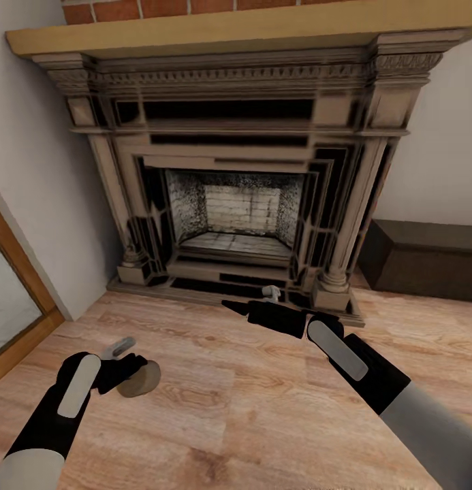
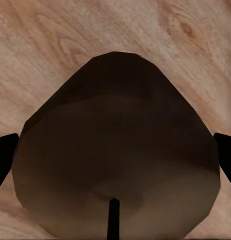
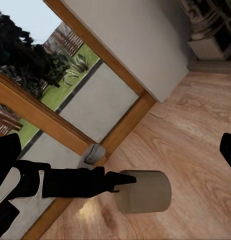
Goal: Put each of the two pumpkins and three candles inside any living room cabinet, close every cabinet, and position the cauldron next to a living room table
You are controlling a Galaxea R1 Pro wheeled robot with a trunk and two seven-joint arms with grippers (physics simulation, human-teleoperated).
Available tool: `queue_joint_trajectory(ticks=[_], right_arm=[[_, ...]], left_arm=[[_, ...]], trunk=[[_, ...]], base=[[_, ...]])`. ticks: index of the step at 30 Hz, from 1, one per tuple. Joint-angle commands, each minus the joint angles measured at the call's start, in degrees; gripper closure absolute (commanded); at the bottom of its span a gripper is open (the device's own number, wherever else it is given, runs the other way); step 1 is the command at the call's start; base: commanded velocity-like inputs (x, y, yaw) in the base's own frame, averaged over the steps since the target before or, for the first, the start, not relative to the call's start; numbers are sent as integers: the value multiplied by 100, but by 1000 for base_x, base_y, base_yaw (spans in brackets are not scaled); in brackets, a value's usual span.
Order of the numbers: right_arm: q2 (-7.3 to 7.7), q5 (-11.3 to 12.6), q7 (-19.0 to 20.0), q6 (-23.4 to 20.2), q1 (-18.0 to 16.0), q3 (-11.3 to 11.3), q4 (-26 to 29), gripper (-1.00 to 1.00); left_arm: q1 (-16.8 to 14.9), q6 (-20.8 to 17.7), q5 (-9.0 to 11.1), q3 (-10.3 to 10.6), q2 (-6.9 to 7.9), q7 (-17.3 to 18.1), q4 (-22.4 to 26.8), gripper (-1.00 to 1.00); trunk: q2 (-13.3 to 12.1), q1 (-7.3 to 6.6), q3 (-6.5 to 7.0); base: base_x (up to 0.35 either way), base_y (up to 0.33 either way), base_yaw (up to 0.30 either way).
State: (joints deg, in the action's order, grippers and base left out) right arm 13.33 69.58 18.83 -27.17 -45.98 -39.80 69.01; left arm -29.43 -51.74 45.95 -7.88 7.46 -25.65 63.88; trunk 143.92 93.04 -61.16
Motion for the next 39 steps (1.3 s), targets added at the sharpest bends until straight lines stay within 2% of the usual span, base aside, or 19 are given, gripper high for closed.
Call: queue_joint_trajectory(ticks=[1, 39], right_arm=[[3, 35, 2, -11, -7, -10, -2, -100], [4, 37, -2, 71, -7, -16, -2, -100]], left_arm=[[-2, -11, 72, -3, -1, -54, 9, 100], [-2, -11, 64, 6, -25, -54, 10, 100]], trunk=[[2, -1, -1], [2, -1, 152]], base=[[0, 0, -274], [0, 0, -274]])
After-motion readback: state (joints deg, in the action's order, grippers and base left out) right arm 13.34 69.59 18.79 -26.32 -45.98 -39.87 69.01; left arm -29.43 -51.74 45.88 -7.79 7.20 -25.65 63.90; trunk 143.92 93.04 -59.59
